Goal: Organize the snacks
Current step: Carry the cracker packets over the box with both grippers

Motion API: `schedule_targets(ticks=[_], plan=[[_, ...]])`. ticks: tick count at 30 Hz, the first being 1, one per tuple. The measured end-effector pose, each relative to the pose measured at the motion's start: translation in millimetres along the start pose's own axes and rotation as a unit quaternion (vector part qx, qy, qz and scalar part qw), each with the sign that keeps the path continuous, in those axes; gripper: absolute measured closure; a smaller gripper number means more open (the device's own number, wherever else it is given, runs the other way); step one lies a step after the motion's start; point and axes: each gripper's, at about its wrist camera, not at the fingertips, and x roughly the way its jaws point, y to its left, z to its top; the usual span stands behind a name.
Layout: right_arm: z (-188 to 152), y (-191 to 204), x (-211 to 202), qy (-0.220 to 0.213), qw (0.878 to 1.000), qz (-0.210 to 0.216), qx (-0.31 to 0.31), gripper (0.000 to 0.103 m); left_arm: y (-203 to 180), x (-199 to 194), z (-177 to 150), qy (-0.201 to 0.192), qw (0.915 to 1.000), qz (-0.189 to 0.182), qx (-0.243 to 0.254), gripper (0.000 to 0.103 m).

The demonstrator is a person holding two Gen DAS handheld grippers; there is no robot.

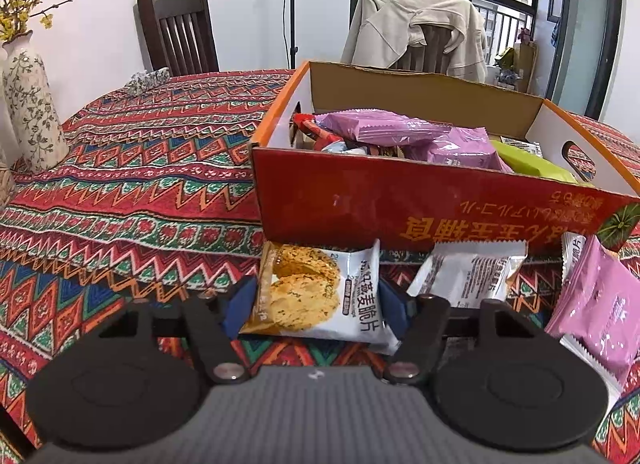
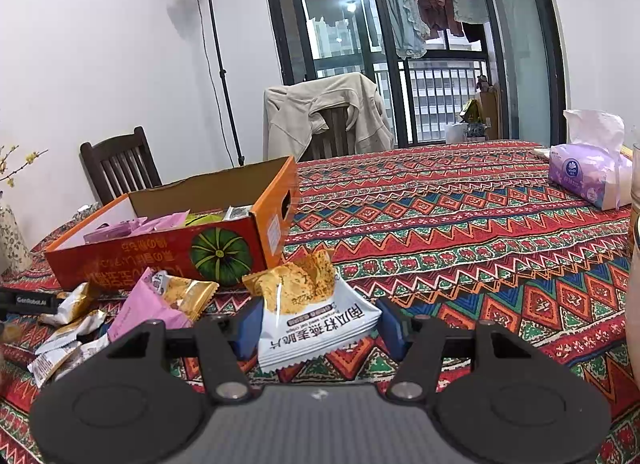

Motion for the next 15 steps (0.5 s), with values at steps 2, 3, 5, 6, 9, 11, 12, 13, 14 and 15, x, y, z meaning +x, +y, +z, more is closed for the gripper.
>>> schedule_targets(ticks=[2,3,5,6,9,11,12,13,14,15], plan=[[-0.3,0.3,-1.0,-0.001,1.0,0.0,0.001,0.043,2.9,-5.5,-3.4,-0.003,1.0,-0.008,-0.004,0.042],[-0.4,0.2,-1.3,-0.002,1.0,0.0,0.002,0.043,4.2,-7.9,-5.4,-0.005,0.9999,-0.008,-0.004,0.042],[-0.3,-0.1,-1.5,-0.002,1.0,0.001,0.002,0.043,7.1,-11.9,-8.3,-0.01,0.9999,-0.009,-0.005,0.043],[-0.5,-0.3,-1.8,-0.002,1.0,0.001,0.002,0.043,8.9,-14.6,-9.5,-0.014,0.9998,-0.01,-0.007,0.043],[-1.1,-0.2,-2.3,-0.004,1.0,0.001,0.002,0.043,12.6,-25.2,-11.4,-0.033,0.9994,-0.007,-0.009,0.043],[-1.8,-0.5,-3.6,-0.007,1.0,0.002,0.003,0.043,14.7,-32.1,-11.9,-0.045,0.9989,-0.008,-0.011,0.043],[-1.9,-0.4,-4.1,-0.008,1.0,0.003,0.003,0.043,15.5,-35.5,-11.9,-0.05,0.9987,-0.007,-0.012,0.043],[-2.0,-0.2,-4.3,-0.009,1.0,0.003,0.003,0.043,16.0,-38.6,-12.2,-0.054,0.9984,-0.007,-0.012,0.043],[-2.3,-0.4,-5.2,-0.01,1.0,0.004,0.003,0.043,16.4,-42.1,-12.6,-0.06,0.9981,-0.006,-0.011,0.043],[-2.7,-0.6,-6.4,-0.012,1.0,0.005,0.002,0.043,16.7,-44.6,-12.7,-0.064,0.9978,-0.006,-0.011,0.043]])
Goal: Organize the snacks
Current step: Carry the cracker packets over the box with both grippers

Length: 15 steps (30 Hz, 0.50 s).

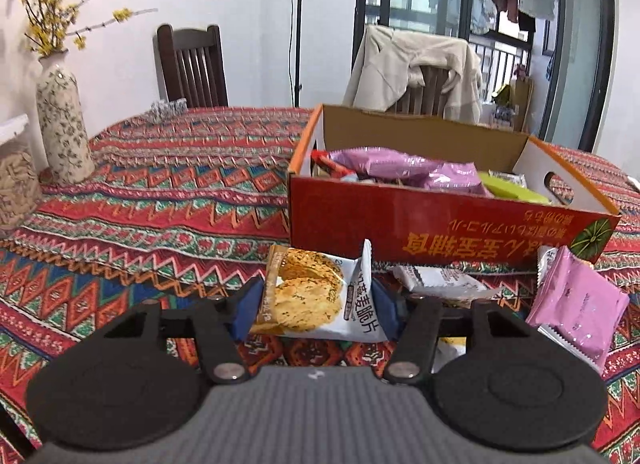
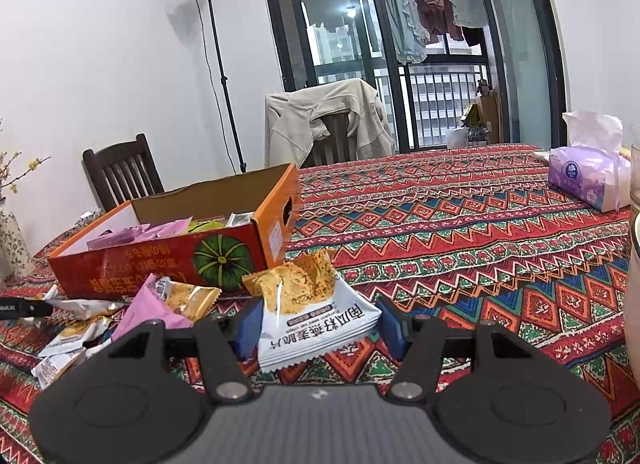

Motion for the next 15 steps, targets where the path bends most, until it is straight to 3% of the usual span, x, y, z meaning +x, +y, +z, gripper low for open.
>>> schedule_targets(ticks=[10,15], plan=[[1.3,13.3,-10.0,-0.026,0.999,0.002,-0.032,0.043,-0.3,-23.5,11.4,-0.035,0.9991,-0.021,-0.009,0.043],[17.9,27.3,-11.7,-0.04,0.998,0.017,-0.041,0.043,-7.4,-30.5,24.3,-0.055,0.9981,-0.029,-0.002,0.043]])
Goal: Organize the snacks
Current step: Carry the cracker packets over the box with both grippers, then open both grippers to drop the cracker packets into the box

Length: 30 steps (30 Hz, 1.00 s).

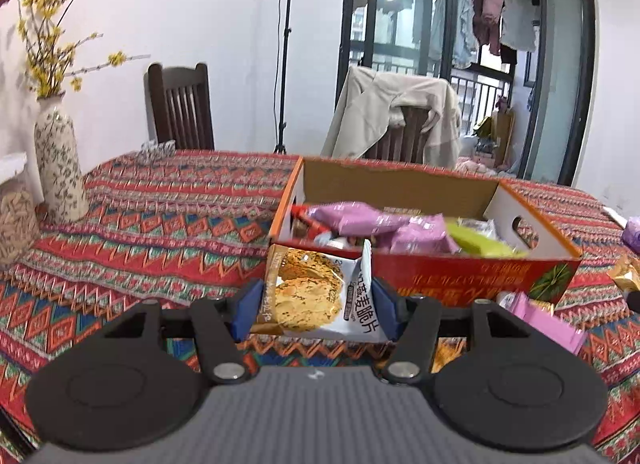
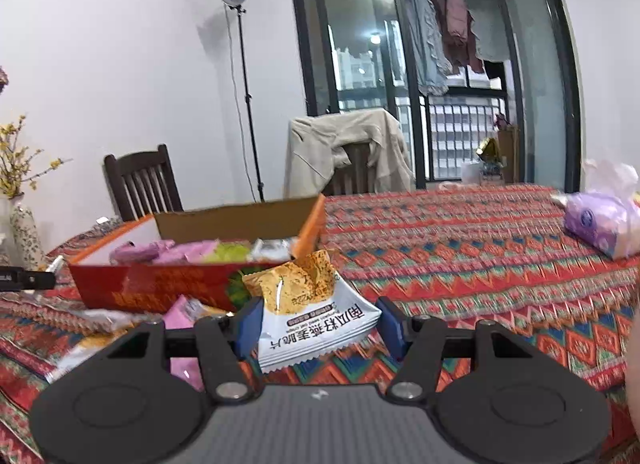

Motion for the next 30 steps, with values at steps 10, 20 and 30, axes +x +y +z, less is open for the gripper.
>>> schedule_targets(ticks=[10,20,30], plan=[[50.5,41.6,25.1,-0.035,0.998,0.025,-0.041,0.043,-27.6,12.5,35.9,-0.032,0.9992,-0.021,0.013,0.043],[89.6,72.9,96.0,-0.028,0.999,0.029,-0.028,0.043,-51.5,59.1,63.1,-0.037,0.999,-0.025,-0.004,0.043],[72.9,71.5,137.0,-0.031,0.999,0.026,-0.013,0.043,-48.1,98.0,58.0,-0.034,0.9987,-0.021,-0.03,0.043]])
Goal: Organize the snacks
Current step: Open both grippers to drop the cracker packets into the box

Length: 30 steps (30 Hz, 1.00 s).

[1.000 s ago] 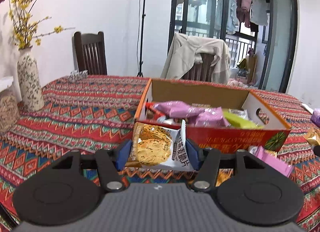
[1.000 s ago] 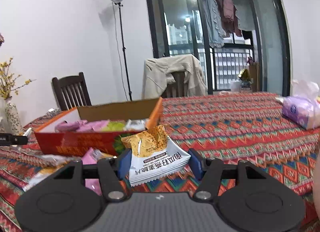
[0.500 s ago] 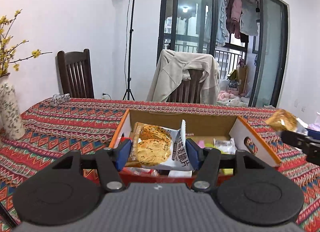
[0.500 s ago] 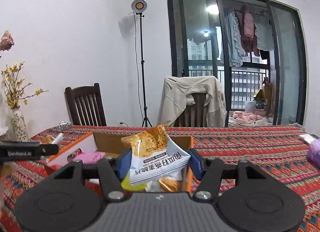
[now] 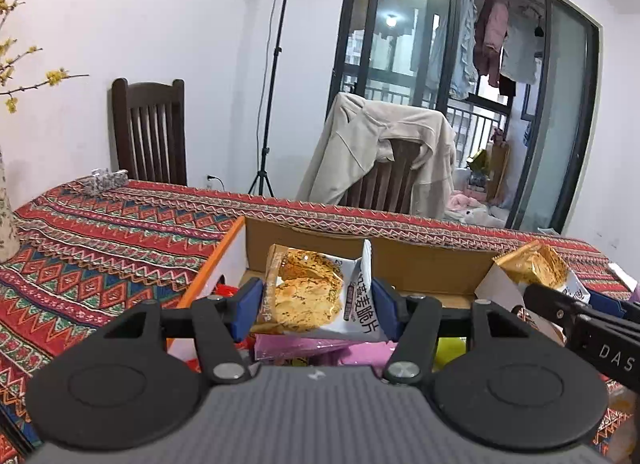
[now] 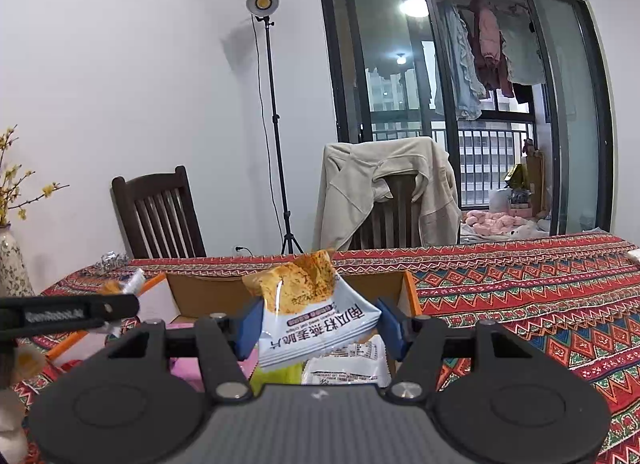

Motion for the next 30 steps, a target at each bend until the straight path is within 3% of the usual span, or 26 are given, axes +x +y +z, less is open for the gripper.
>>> schedule_targets(ticks=[6,9,11,12,13,30], plan=[[-5.1,0.6,1.4,0.005,1.0,-0.002,-0.004,0.043,3.3,-1.2,-4.3,0.0,1.0,-0.001,0.003,0.042],[-8.6,1.2,0.1,0.008,1.0,-0.002,-0.007,0.038,3.3,-2.6,-6.8,-0.008,0.9999,0.009,0.005,0.027],[-8.9,0.7,-1.4,0.007,1.0,0.001,-0.006,0.024,4.0,-5.1,-8.0,-0.017,0.9998,0.011,0.003,0.016],[-9.3,0.8,-2.9,0.006,1.0,0.004,-0.004,0.012,5.0,-6.1,-8.4,-0.021,0.9997,0.013,0.0,0.003],[-9.6,-0.4,-4.0,0.004,1.0,0.008,0.0,0.003,5.9,-7.5,-8.8,-0.028,0.9995,0.013,-0.004,0.0],[-13.7,-1.8,-11.7,0.0,1.0,-0.011,0.005,0.0,3.1,-17.6,-9.2,-0.044,0.9989,0.015,0.001,0.0]])
